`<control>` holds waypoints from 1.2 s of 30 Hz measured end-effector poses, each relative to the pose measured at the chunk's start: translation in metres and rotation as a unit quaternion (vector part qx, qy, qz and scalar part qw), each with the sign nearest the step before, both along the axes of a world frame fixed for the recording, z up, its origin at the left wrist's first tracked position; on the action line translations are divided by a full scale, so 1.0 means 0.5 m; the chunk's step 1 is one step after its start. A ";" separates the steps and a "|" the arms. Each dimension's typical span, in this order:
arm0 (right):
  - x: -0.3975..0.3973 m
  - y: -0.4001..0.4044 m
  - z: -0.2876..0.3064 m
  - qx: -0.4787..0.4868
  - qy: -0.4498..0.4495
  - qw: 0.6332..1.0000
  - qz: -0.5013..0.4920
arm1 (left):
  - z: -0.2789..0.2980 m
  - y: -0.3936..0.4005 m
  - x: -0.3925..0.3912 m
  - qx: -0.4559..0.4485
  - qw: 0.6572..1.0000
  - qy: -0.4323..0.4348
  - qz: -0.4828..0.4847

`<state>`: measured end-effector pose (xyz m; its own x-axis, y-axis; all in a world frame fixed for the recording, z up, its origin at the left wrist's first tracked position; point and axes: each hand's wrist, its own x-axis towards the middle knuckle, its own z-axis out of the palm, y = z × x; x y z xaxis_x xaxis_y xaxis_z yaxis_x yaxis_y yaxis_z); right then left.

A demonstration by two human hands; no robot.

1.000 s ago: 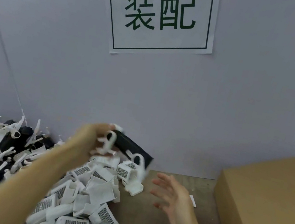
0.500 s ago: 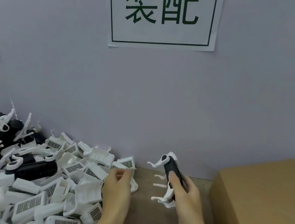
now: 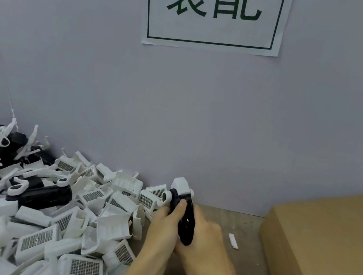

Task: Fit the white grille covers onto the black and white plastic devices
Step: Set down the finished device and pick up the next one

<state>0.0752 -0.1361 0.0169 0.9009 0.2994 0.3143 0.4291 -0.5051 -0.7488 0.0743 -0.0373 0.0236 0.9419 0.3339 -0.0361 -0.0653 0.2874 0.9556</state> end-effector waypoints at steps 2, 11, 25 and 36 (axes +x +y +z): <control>0.003 -0.007 -0.003 0.012 0.000 1.000 0.014 | -0.003 -0.002 0.001 0.062 0.998 -0.002 0.010; 0.023 -0.048 -0.003 0.400 0.152 0.904 0.002 | -0.003 -0.025 -0.023 0.560 0.815 -0.141 -0.044; 0.038 -0.042 -0.008 0.353 0.152 0.913 -0.135 | 0.032 -0.003 -0.016 -0.080 0.994 -0.051 0.058; -0.013 -0.025 0.016 0.345 0.392 0.841 0.141 | 0.014 0.016 -0.007 -0.223 0.974 -0.029 0.007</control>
